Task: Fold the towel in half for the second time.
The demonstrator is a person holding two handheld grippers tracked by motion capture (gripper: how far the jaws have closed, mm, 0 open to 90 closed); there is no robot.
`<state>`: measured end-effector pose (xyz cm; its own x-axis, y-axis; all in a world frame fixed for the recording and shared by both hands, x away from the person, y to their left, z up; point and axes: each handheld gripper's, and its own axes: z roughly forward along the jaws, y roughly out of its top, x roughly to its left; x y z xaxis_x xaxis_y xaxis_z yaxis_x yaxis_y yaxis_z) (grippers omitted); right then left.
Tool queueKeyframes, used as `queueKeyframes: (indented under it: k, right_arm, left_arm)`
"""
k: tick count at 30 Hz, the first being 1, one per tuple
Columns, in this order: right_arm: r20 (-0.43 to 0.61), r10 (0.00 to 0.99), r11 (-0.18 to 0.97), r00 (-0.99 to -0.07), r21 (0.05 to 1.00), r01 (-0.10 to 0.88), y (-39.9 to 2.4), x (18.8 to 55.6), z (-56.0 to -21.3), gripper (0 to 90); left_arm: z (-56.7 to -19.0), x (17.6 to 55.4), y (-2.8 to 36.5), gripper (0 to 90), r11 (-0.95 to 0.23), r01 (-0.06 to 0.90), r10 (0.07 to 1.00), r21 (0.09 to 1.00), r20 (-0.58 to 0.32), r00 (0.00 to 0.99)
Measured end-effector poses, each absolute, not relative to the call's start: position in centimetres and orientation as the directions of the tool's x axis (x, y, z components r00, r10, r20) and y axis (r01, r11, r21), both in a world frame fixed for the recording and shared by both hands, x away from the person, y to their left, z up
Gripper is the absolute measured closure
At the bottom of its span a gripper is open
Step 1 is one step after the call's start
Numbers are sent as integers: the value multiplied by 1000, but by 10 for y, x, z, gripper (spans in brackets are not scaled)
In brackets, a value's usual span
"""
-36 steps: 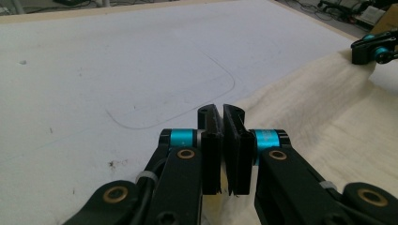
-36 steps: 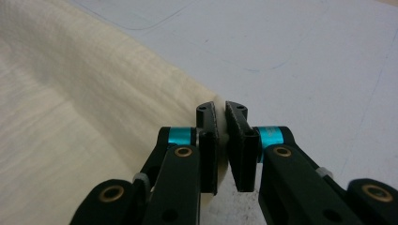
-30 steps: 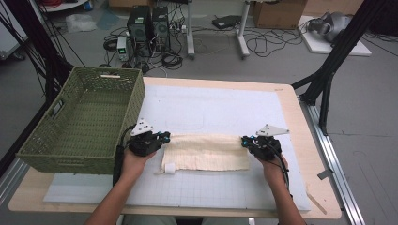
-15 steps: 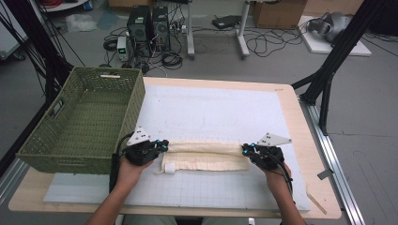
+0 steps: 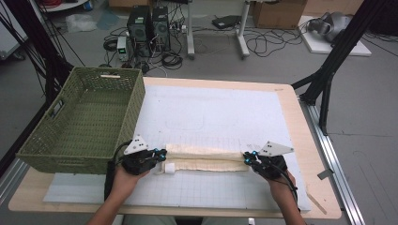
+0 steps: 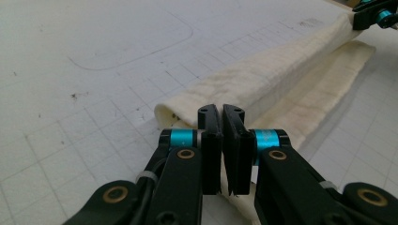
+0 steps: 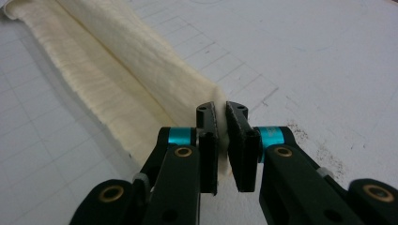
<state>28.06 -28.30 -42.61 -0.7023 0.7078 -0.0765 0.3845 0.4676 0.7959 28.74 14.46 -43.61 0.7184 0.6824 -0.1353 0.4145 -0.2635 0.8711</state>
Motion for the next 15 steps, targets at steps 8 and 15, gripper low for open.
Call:
queueKeyframes:
  k: [8, 15]
  right_arm:
    - [-78, 686, 491, -723, 784, 381, -284, 271, -428, 838]
    - [-82, 674, 512, -734, 769, 384, -285, 265, -430, 838]
  left_arm:
    - [-437, 274, 151, 856, -322, 415, 660, 851, -112, 743]
    - [-427, 271, 152, 622, -260, 463, 647, 847, -203, 735]
